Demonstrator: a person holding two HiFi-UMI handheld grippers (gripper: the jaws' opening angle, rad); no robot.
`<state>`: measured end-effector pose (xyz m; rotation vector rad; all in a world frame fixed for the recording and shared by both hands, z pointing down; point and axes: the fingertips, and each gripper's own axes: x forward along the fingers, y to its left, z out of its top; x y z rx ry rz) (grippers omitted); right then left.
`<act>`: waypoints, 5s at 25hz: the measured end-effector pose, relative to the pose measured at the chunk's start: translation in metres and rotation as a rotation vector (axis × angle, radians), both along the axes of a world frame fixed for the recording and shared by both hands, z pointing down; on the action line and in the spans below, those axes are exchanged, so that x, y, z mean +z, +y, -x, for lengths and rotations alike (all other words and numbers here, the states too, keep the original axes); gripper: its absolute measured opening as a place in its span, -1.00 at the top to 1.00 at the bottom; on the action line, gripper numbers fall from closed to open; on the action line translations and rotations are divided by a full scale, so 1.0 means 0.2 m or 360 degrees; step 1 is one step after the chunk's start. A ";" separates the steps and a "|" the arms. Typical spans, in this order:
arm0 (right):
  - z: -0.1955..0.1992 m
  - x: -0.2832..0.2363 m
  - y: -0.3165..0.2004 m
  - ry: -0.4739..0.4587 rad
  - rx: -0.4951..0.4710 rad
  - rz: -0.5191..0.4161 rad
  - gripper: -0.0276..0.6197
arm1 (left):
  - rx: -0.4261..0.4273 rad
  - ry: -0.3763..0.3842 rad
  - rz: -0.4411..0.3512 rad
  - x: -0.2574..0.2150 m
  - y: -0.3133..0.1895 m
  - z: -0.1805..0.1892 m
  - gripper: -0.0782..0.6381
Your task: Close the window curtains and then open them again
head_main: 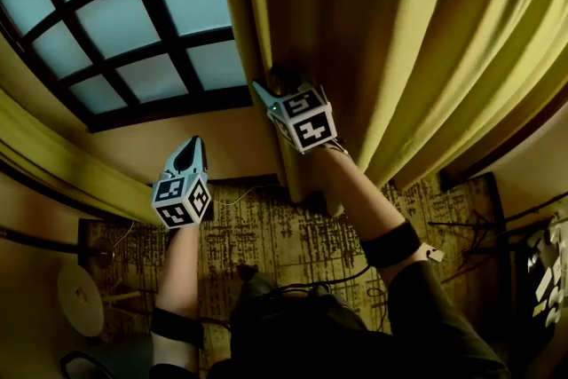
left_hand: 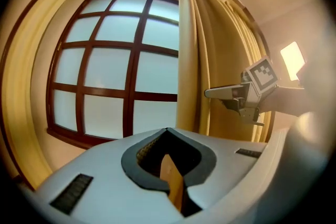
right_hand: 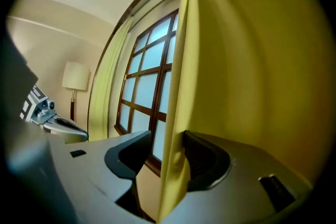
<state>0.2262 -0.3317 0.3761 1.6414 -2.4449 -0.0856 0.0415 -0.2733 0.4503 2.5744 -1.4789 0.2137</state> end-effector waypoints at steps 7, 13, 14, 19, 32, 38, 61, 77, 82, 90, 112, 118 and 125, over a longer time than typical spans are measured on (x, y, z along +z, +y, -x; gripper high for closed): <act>-0.26 0.21 0.48 -0.0065 -0.0017 0.0175 0.41 | 0.0043 -0.0018 0.0009 0.02 0.32 -0.21 0.77; -0.44 0.49 0.86 -0.0203 0.0074 0.0334 0.91 | 0.0042 -0.0061 0.0068 0.09 0.55 -0.22 0.77; -0.45 0.55 0.92 -0.0208 0.0091 0.0370 0.91 | 0.0049 -0.0069 0.0077 0.11 0.58 -0.21 0.77; -0.43 0.77 1.14 -0.0259 0.0205 0.0510 0.91 | 0.0127 -0.0110 0.0112 0.18 0.68 -0.14 0.77; -0.28 0.99 1.49 -0.0297 0.0441 0.0619 0.91 | 0.0220 -0.0115 0.0178 0.34 0.88 0.18 0.77; -0.24 1.03 1.60 -0.0288 0.0452 0.0658 0.91 | 0.0198 -0.0066 0.0204 0.39 0.97 0.27 0.77; -0.02 1.10 1.56 -0.0255 0.0385 0.0711 0.91 | 0.0129 -0.0048 0.0187 0.40 1.00 0.54 0.78; 0.74 1.02 1.50 -0.0256 0.0252 0.0657 0.91 | 0.0141 -0.0055 0.0148 0.36 0.96 1.13 0.78; 1.00 0.97 1.43 -0.0240 0.0173 0.0662 0.91 | 0.0112 -0.0056 0.0145 0.30 0.92 1.33 0.78; 1.22 0.94 1.23 -0.0177 0.0013 0.0681 0.91 | -0.0004 -0.0017 0.0139 0.26 0.79 1.50 0.78; 1.53 0.84 0.58 -0.0164 -0.0311 0.0610 0.91 | -0.0248 -0.0022 0.0072 0.16 0.36 1.69 0.78; 1.79 0.83 0.47 -0.0139 -0.0395 0.0596 0.91 | -0.0304 -0.0009 0.0046 0.16 0.27 1.89 0.78; 2.28 0.73 0.26 -0.0076 -0.0464 0.0507 0.91 | -0.0303 -0.0007 -0.0010 0.10 0.10 2.27 0.78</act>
